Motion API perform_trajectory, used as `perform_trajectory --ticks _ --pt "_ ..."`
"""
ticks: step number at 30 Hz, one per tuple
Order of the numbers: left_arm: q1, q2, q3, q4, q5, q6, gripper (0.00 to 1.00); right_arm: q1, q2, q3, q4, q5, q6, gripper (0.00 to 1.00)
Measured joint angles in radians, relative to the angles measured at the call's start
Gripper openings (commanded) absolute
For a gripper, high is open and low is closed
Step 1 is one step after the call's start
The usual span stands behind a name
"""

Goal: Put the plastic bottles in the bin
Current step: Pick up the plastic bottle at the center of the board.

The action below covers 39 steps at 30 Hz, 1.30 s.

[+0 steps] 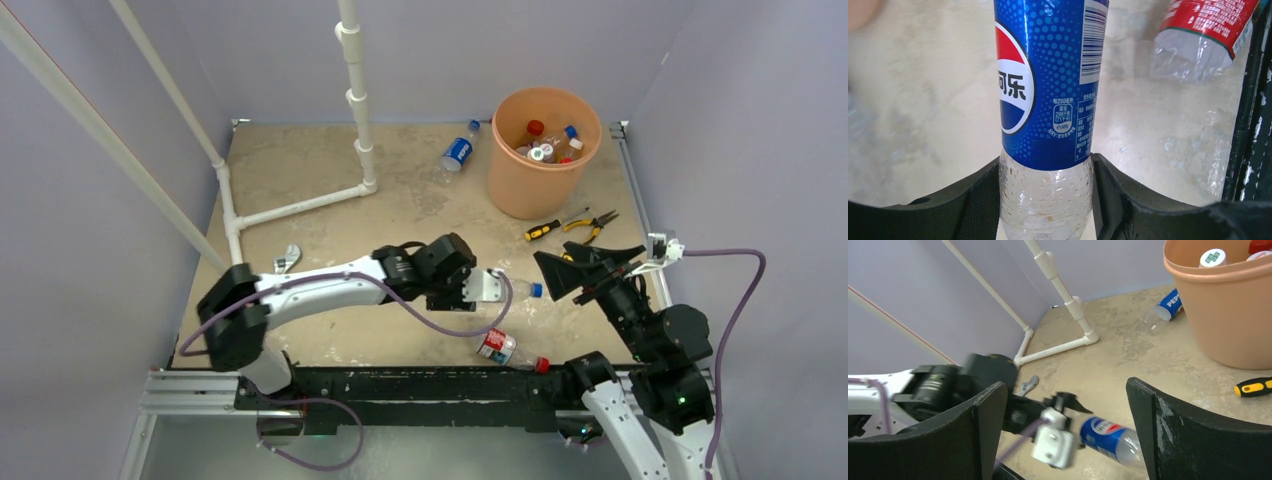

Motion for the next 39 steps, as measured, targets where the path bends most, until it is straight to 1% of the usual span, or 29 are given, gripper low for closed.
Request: perform_trajectory --ticks 4,9,13,16,21,25,28,30,33,35,37,39 --pt "0.008 -0.226 -0.062 0.01 -0.089 -0.055 0.28 0.0 0.006 0.0 0.026 -0.001 0.005 0.92" --pt "0.011 -0.563 -0.229 0.119 -0.151 -0.166 0.24 0.0 0.053 -0.004 0.108 -0.023 0.024 0.93" --pt "0.011 -0.789 -0.414 0.298 -0.177 -0.287 0.24 0.0 0.128 -0.006 0.204 -0.069 0.051 0.95" --pt "0.011 -0.91 -0.547 0.436 -0.187 -0.404 0.24 0.0 0.189 -0.01 0.28 -0.117 0.069 0.97" --pt "0.011 -1.033 -0.712 0.636 -0.205 -0.63 0.24 0.0 0.243 -0.038 0.43 -0.236 0.095 0.97" --pt "0.01 -1.114 -0.852 0.814 -0.203 -0.783 0.24 0.0 0.259 -0.124 0.618 -0.38 0.147 0.96" --pt "0.011 -1.133 -0.916 0.921 -0.19 -0.864 0.24 0.014 0.303 -0.188 0.739 -0.466 0.185 0.96" --pt "0.011 -1.122 -0.922 0.966 -0.175 -0.893 0.24 0.038 0.334 -0.206 0.769 -0.479 0.192 0.96" --pt "0.011 -1.085 -0.922 1.035 -0.142 -0.925 0.24 0.114 0.378 -0.205 0.788 -0.466 0.184 0.95" --pt "0.011 -1.063 -0.922 1.067 -0.122 -0.935 0.24 0.182 0.41 -0.181 0.778 -0.433 0.162 0.94" --pt "0.011 -1.041 -0.922 1.093 -0.104 -0.947 0.24 0.241 0.442 -0.143 0.765 -0.389 0.135 0.91" --pt "0.011 -1.03 -0.922 1.102 -0.091 -0.951 0.24 0.275 0.46 -0.111 0.763 -0.352 0.116 0.9"
